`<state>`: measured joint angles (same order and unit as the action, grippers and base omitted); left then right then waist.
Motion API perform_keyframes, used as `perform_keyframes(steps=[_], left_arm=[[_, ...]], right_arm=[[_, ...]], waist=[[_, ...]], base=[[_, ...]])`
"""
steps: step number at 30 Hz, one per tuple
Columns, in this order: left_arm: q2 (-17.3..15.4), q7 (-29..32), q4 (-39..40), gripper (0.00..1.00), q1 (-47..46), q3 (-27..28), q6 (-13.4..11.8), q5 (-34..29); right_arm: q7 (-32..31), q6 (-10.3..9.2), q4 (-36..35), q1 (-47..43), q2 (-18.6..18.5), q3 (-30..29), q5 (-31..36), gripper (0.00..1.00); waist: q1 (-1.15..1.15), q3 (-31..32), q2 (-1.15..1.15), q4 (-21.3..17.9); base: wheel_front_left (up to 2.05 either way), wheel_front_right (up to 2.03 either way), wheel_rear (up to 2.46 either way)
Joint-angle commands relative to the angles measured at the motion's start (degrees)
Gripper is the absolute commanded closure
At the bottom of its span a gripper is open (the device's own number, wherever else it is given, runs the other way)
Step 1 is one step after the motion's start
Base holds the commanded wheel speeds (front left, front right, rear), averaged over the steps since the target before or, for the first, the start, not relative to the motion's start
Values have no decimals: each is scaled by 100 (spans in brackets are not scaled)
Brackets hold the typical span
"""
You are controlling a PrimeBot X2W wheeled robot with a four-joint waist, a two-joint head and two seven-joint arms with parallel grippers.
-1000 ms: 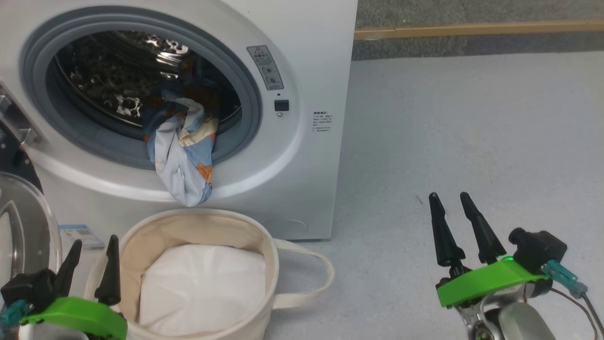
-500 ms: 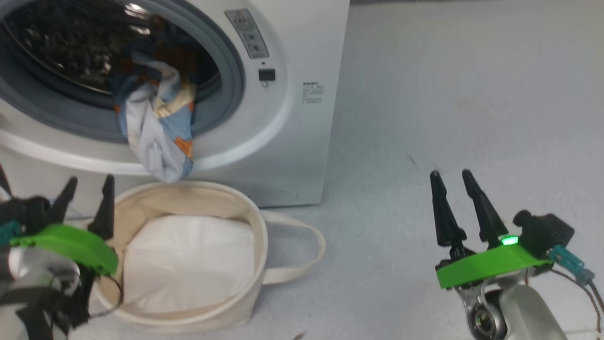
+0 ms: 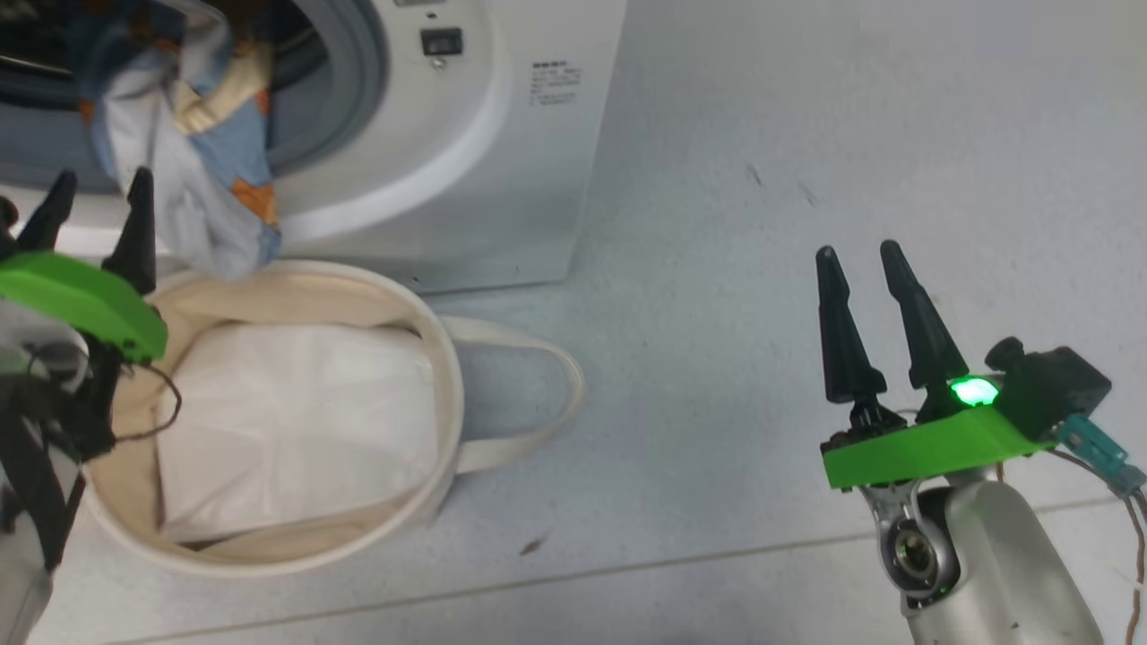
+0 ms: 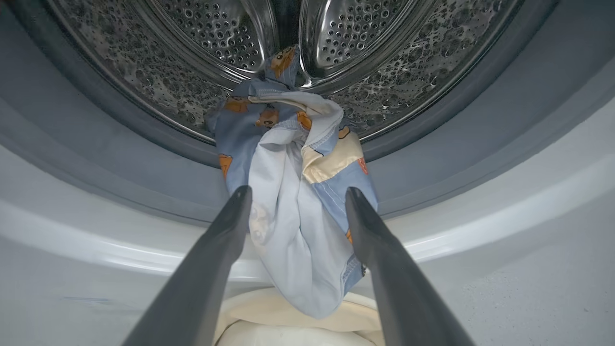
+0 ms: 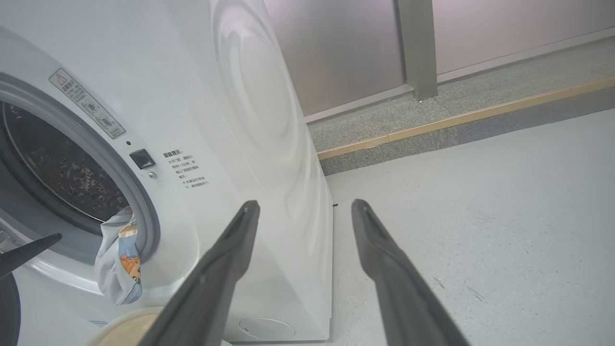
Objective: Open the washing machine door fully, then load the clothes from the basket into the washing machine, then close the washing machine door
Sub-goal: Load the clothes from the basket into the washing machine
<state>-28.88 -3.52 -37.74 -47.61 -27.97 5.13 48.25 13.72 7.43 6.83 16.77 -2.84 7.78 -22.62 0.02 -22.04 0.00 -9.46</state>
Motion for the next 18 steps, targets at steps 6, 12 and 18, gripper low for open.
perform_keyframes(steps=[6,12,18], left_arm=[[-137,109,-730,0,-1008,29,204,73],[-158,34,-1129,0,-1492,-139,233,221],[-185,123,-1213,0,-1701,-500,235,504]], right_arm=[[102,6,-359,243,-4,129,92,0],[118,6,-484,267,-4,70,125,0],[124,6,-540,266,-4,37,149,0]], waist=[[-2,-732,0,-286],[-2,-1049,0,-348],[-2,-1163,0,-343]], base=[[0,0,0],[0,0,0],[0,0,0]])
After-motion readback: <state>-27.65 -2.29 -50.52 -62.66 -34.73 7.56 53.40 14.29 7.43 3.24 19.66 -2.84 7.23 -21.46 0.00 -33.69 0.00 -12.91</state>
